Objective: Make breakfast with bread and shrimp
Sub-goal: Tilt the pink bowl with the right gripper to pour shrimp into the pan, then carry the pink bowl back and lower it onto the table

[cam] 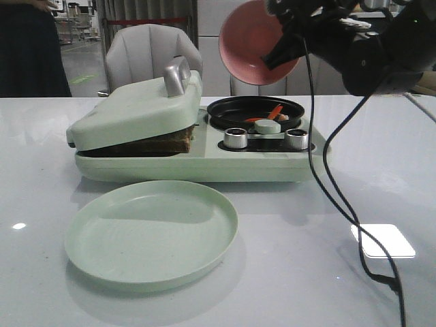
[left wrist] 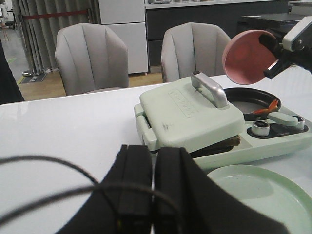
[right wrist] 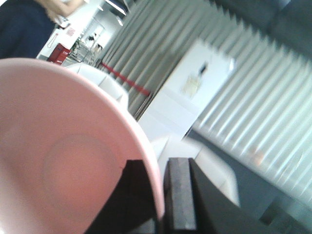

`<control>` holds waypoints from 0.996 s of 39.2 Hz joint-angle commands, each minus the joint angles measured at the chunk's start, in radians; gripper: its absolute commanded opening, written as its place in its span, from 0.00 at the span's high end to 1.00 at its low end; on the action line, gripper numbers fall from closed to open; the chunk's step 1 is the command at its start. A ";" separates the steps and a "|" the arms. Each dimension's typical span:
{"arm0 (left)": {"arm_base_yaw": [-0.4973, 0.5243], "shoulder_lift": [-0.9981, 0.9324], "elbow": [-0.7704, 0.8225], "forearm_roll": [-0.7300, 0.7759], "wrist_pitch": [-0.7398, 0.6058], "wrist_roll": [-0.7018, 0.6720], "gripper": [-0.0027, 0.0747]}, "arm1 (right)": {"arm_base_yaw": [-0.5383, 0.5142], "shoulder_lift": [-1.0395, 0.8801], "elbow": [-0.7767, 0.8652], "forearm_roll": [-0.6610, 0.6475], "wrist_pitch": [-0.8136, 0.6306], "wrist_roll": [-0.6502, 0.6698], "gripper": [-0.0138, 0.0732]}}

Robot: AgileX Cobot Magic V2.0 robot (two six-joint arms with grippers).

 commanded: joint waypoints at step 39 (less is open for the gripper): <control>0.002 0.011 -0.024 -0.014 -0.077 -0.010 0.82 | -0.210 -0.494 -0.052 0.217 1.467 0.546 0.70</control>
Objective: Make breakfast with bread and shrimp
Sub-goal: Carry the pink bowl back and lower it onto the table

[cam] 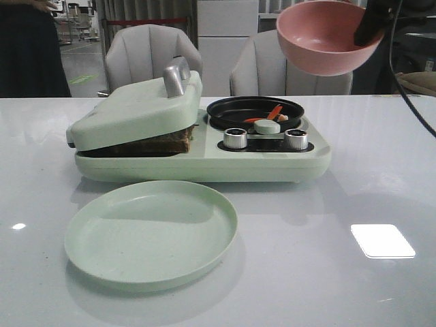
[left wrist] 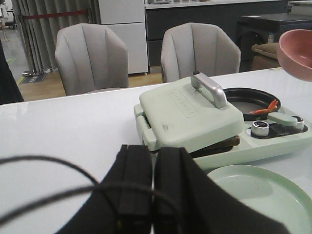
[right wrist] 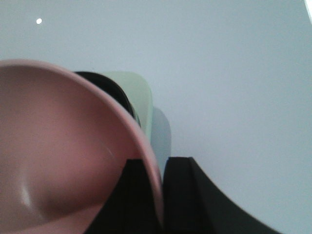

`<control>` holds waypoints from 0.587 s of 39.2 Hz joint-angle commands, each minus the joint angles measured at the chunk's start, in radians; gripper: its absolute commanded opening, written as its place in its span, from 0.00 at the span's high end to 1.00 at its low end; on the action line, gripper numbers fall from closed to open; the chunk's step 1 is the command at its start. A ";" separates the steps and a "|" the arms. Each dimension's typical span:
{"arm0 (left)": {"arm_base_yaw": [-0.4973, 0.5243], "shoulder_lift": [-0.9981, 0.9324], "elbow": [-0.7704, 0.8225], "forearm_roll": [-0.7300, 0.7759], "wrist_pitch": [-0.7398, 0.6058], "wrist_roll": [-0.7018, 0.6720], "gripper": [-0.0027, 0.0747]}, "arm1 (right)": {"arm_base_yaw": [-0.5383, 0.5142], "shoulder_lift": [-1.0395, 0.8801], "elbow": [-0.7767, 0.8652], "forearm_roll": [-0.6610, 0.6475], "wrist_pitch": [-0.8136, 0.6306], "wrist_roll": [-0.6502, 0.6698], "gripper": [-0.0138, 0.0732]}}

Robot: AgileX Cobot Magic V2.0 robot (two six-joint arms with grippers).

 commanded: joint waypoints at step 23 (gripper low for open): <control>0.002 0.011 -0.024 -0.014 -0.077 -0.010 0.82 | -0.221 -0.058 0.232 0.061 0.147 -0.069 0.70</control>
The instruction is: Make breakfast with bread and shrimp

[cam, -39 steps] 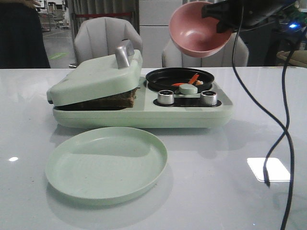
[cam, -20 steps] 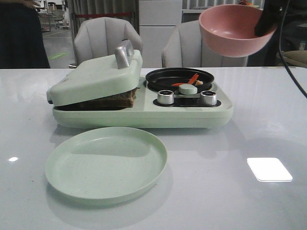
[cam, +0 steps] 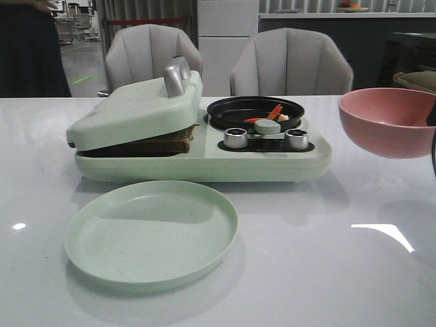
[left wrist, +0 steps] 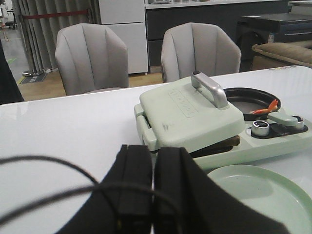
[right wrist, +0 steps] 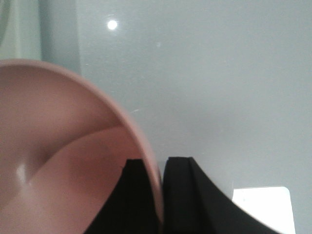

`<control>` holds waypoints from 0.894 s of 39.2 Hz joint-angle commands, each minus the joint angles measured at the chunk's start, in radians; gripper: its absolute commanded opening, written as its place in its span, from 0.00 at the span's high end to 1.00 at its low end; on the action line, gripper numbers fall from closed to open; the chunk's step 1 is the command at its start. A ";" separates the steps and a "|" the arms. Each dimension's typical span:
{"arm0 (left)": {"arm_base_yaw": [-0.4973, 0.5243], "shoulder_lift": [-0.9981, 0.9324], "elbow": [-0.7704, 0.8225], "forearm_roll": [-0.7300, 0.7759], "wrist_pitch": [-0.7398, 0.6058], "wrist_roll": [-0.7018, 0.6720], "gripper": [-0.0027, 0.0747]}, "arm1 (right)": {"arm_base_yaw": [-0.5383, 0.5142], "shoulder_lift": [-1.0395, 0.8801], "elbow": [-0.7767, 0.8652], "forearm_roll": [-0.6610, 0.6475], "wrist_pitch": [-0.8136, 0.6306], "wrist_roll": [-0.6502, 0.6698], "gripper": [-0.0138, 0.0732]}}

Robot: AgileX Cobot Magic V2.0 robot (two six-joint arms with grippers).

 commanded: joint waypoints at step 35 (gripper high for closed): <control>0.002 0.011 -0.024 -0.014 -0.077 -0.010 0.82 | -0.050 0.190 -0.136 -0.013 -0.040 -0.151 0.27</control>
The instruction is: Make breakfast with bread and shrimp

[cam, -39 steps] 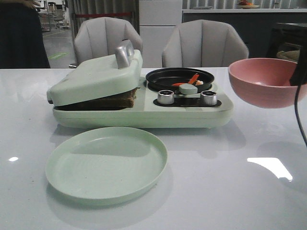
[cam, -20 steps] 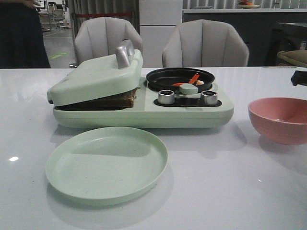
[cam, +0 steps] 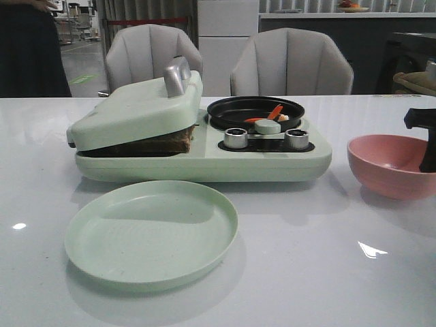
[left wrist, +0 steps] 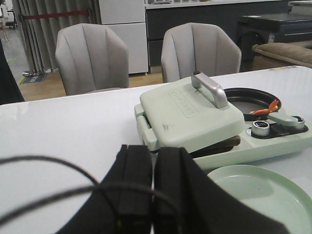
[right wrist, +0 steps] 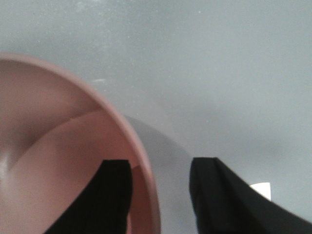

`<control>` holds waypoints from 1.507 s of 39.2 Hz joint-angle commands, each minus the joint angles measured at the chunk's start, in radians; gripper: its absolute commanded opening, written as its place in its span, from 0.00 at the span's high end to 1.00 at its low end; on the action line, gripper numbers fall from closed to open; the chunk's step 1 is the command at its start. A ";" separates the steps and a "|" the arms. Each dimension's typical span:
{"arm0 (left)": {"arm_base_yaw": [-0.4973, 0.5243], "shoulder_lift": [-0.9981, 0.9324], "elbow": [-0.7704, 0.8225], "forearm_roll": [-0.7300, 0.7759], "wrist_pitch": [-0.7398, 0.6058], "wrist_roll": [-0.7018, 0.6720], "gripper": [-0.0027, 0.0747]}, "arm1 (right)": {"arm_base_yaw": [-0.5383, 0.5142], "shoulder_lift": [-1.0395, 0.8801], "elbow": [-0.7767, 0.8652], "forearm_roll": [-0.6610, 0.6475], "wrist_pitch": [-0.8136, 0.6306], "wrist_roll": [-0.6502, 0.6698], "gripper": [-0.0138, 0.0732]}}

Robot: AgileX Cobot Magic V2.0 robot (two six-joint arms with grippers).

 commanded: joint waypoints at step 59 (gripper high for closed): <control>0.002 0.011 -0.024 -0.014 -0.077 -0.010 0.82 | 0.426 -1.420 0.773 0.000 -0.559 -0.111 0.27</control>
